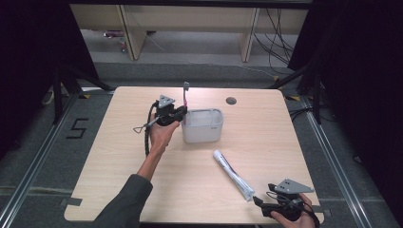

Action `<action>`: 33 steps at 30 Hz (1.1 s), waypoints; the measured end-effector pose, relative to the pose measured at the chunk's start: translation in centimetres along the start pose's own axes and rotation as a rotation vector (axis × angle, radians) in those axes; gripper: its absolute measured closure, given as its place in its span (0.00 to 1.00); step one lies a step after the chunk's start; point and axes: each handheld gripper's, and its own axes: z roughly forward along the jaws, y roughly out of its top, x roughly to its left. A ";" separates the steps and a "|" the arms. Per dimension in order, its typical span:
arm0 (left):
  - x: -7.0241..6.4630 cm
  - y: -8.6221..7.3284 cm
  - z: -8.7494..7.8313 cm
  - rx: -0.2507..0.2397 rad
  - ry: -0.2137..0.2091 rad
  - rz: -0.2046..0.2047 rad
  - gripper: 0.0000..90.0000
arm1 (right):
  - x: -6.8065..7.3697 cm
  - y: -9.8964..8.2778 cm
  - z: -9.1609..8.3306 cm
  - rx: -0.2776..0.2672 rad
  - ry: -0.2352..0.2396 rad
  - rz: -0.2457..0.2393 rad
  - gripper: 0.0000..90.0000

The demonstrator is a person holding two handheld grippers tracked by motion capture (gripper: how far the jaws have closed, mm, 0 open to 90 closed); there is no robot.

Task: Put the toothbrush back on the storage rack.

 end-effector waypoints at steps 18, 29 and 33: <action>-0.1 -0.1 -0.1 0.018 0.019 0.047 0.86 | 0.0 0.0 0.1 -0.003 0.005 -0.007 0.27; -0.3 0.5 -1.1 0.015 0.043 0.054 0.65 | 0.0 0.0 0.1 -0.004 0.004 -0.007 0.27; -0.4 0.8 -1.9 0.026 0.043 0.045 0.57 | 0.0 0.0 0.1 -0.006 0.001 -0.004 0.27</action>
